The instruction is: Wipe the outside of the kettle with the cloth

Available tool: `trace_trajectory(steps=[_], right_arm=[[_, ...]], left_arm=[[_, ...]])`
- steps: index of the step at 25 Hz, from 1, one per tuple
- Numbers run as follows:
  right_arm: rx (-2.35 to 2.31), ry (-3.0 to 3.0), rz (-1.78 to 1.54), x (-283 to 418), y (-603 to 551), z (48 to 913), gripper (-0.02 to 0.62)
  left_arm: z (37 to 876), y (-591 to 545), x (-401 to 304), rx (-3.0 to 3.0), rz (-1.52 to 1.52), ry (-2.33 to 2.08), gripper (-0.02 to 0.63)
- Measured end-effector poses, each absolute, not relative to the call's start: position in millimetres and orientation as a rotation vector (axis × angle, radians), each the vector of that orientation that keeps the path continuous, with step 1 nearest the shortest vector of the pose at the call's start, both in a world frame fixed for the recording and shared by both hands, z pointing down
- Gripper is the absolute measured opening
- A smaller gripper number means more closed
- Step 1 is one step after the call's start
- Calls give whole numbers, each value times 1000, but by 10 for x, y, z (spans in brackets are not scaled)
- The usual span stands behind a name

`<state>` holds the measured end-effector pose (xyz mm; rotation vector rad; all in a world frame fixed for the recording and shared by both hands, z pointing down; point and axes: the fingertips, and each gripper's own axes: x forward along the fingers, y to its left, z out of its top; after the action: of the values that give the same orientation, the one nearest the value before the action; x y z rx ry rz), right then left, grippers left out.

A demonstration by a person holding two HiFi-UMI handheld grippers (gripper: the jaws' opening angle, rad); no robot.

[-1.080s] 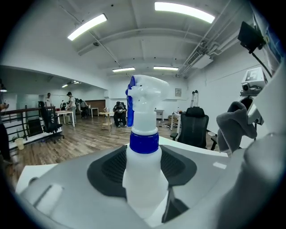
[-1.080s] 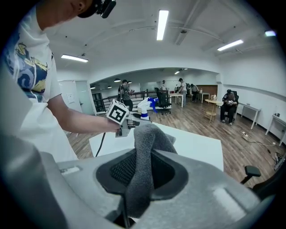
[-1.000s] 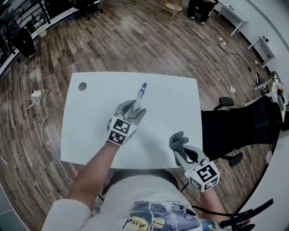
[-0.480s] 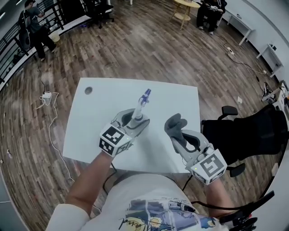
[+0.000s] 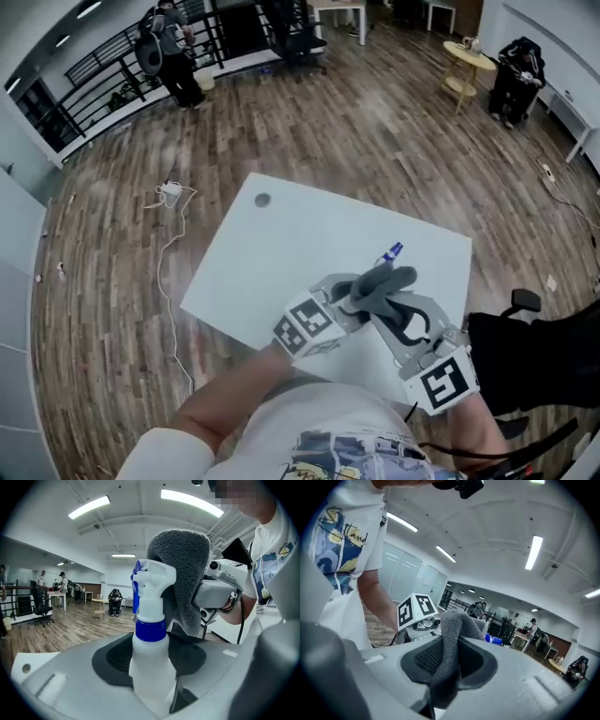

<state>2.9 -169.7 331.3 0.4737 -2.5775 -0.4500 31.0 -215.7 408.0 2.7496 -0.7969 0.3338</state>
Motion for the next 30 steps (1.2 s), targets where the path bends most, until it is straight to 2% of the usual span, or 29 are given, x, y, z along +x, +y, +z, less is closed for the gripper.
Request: trace_trajectory(steps=[7,17,22,30], right_arm=[[478,-2752,-443,-115,-1708,3342,78],[681,-2707,-275,214,-2000,3506,77],[805,-2758,-186,400,-2149,3361,77],[732,-2768,-134,270,-2115,3345,77]], left_arm=[[4170,-1960,-10,2716,347,-869,211],[4220,-1844,-113,2715,348,-860,210],[4102,-1891,-52,2724,304,-823,210],[3818,-2143,-123,2723,204,-782,210]])
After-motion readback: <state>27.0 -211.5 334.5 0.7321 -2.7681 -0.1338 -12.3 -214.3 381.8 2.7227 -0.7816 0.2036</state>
